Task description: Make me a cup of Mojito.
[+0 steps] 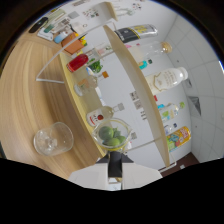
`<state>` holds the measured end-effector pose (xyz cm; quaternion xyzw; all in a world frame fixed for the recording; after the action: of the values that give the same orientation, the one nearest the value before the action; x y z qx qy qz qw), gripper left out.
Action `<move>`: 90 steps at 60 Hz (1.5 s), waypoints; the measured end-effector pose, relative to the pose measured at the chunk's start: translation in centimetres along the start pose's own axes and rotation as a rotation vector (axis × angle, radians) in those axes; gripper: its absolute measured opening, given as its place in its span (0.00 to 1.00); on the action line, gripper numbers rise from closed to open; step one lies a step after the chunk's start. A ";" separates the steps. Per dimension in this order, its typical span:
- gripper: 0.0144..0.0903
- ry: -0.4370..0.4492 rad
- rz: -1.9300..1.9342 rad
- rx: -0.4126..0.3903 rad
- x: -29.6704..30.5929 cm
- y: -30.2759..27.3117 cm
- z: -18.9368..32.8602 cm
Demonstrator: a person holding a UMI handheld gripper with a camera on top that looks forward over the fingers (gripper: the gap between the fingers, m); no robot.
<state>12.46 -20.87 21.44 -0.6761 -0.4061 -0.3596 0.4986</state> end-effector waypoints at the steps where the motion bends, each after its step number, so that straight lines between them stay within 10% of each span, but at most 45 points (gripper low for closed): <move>1: 0.02 0.005 -0.029 0.007 0.1 -0.1 0.1; 53: 0.02 0.067 -0.689 0.241 -1.2 -3.8 0.7; 90: 0.02 -0.123 0.870 0.053 3.2 5.9 -3.3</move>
<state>18.86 -24.44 22.88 -0.7913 -0.1217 -0.0647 0.5957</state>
